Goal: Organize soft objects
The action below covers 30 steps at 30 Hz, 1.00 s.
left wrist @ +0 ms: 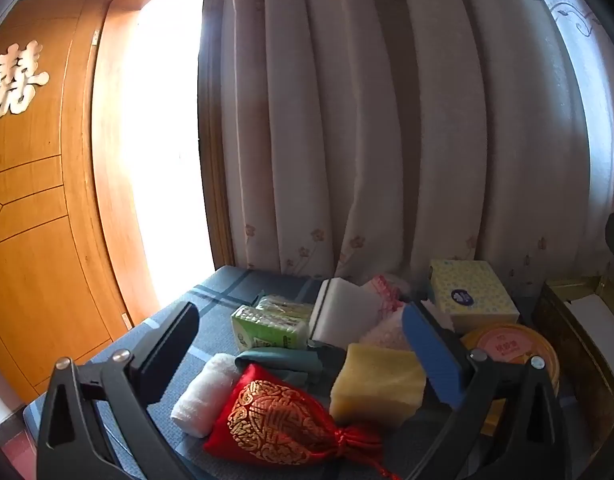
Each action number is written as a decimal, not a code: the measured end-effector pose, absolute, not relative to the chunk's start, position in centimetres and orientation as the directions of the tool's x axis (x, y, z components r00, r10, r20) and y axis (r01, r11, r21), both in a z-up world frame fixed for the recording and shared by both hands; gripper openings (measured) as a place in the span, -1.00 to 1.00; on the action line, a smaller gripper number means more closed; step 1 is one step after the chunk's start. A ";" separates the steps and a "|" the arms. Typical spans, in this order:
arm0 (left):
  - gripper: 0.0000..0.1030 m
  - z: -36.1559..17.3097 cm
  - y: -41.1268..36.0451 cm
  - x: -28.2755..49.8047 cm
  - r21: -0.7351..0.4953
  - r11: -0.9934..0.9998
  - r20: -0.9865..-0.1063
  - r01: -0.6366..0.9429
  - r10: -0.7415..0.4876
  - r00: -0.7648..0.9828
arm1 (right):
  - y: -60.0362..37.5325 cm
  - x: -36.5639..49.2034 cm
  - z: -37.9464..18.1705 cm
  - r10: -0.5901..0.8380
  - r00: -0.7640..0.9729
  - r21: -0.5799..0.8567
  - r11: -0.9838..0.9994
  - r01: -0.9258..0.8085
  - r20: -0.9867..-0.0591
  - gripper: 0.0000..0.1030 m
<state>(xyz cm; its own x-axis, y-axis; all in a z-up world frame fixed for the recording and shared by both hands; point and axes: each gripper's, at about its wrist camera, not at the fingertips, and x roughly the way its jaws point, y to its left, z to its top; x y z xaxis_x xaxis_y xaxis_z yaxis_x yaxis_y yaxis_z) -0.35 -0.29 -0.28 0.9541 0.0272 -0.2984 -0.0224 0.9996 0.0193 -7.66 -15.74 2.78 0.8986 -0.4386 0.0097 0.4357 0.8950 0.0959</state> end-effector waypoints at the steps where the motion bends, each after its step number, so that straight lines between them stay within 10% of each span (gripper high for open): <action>1: 0.99 -0.3 -0.3 -0.4 0.018 1.000 -0.297 -0.022 0.026 0.954 | -15.7 -7.7 2.8 -0.438 0.899 0.096 0.895 0.435 0.008 0.99; 30: 0.99 -0.1 -0.4 -0.1 0.020 1.000 -0.303 -0.010 0.016 0.953 | -15.9 -7.5 2.9 -0.443 0.896 0.101 0.892 0.441 -0.007 0.99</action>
